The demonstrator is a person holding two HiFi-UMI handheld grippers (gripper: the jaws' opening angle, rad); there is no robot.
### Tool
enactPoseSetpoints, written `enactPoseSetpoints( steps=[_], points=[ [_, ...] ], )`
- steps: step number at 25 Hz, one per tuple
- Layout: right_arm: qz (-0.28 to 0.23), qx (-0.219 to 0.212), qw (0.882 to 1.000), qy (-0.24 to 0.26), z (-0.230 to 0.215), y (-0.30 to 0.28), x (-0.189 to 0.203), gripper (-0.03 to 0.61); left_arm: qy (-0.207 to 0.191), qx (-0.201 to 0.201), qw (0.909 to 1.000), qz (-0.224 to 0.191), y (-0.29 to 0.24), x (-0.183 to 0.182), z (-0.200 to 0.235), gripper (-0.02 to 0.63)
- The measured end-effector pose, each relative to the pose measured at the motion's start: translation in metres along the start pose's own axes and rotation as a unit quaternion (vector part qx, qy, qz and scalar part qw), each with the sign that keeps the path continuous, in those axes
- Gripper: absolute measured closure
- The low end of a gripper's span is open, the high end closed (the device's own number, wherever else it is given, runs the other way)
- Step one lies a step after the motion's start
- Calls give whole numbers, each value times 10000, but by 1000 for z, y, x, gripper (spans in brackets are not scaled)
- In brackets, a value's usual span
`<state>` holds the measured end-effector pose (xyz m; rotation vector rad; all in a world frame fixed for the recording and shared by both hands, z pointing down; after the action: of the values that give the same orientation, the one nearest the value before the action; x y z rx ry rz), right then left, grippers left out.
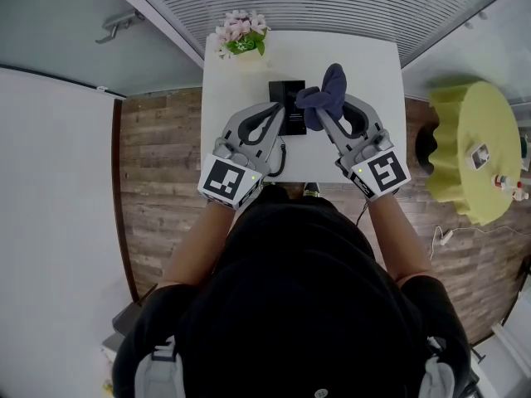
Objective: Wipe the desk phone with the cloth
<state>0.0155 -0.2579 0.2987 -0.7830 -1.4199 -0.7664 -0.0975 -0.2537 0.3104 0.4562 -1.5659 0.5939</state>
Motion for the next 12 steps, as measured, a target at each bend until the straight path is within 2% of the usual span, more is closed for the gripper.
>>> enactPoseSetpoints(
  steps=[12],
  points=[
    [37,-43,10000,-24,3,1,1,474,1,-26,10000,61,2,3,-1,606]
  ],
)
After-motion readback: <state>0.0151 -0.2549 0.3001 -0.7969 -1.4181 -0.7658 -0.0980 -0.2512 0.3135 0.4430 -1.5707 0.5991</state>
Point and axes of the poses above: the fingertips, and each gripper's own axes: y backward along the fingers, z to its left, x out of its underside, the point moved 3 cm from there along y, backward along the fingers, and after that the axes turned 12 degrees about -x, right-handed, at the moved point
